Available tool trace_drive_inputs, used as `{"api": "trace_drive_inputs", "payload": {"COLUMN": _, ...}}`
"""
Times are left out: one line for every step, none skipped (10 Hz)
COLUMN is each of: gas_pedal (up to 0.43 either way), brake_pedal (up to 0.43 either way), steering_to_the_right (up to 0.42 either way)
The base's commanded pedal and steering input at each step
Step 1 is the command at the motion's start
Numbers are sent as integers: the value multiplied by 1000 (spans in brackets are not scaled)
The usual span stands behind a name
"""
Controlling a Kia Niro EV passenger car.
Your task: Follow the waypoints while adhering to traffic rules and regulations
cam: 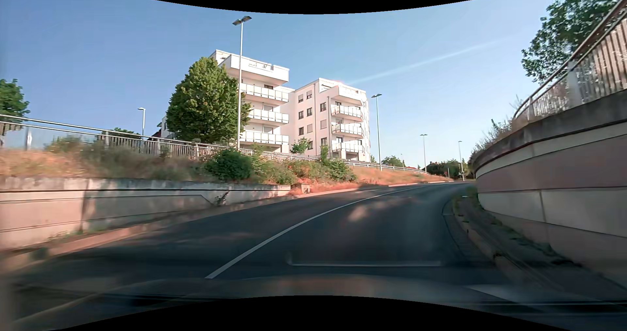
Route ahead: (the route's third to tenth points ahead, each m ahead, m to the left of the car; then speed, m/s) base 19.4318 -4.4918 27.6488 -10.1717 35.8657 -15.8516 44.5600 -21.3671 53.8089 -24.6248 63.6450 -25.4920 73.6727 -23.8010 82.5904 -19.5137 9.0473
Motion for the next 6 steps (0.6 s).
{"api": "trace_drive_inputs", "payload": {"gas_pedal": 118, "brake_pedal": 0, "steering_to_the_right": 123}}
{"api": "trace_drive_inputs", "payload": {"gas_pedal": 130, "brake_pedal": 0, "steering_to_the_right": 123}}
{"api": "trace_drive_inputs", "payload": {"gas_pedal": 138, "brake_pedal": 0, "steering_to_the_right": 123}}
{"api": "trace_drive_inputs", "payload": {"gas_pedal": 150, "brake_pedal": 0, "steering_to_the_right": 123}}
{"api": "trace_drive_inputs", "payload": {"gas_pedal": 150, "brake_pedal": 0, "steering_to_the_right": 123}}
{"api": "trace_drive_inputs", "payload": {"gas_pedal": 157, "brake_pedal": 0, "steering_to_the_right": 123}}
